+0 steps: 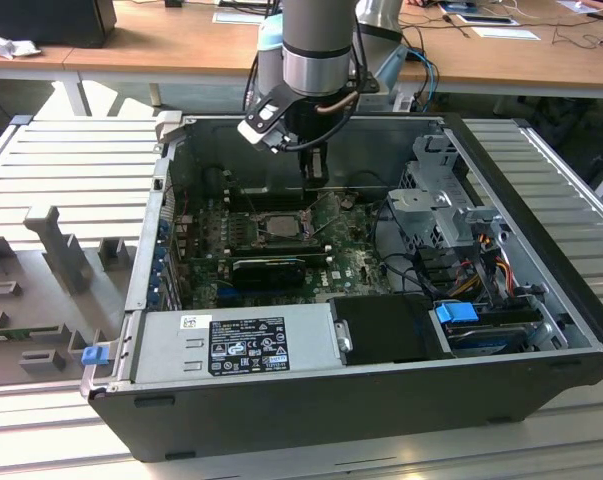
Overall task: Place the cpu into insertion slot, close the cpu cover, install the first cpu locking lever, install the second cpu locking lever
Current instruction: 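Close the cpu cover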
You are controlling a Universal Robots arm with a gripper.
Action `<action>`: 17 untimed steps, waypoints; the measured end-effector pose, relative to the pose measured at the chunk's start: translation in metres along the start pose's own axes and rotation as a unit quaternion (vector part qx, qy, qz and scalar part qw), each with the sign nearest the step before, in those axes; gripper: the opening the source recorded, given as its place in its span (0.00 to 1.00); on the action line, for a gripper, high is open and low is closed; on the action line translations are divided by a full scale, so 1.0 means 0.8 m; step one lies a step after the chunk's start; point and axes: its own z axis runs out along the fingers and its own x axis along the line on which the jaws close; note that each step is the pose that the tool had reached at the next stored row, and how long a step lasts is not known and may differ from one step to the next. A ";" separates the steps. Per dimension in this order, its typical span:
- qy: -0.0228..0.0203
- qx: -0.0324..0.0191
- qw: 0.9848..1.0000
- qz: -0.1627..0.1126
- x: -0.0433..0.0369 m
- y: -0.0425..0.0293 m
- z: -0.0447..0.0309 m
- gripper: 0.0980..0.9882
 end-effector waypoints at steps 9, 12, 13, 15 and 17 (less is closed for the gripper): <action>0.000 0.001 1.000 0.000 0.000 0.0108 -0.0022 0.01; 0.000 0.003 1.000 0.000 0.000 0.0173 -0.0049 0.01; 0.000 0.004 1.000 0.000 0.001 0.0234 -0.0047 0.01; 0.000 0.007 1.000 0.000 0.001 0.0320 -0.0044 0.01; 0.000 0.010 1.000 0.000 0.001 0.0426 -0.0039 0.01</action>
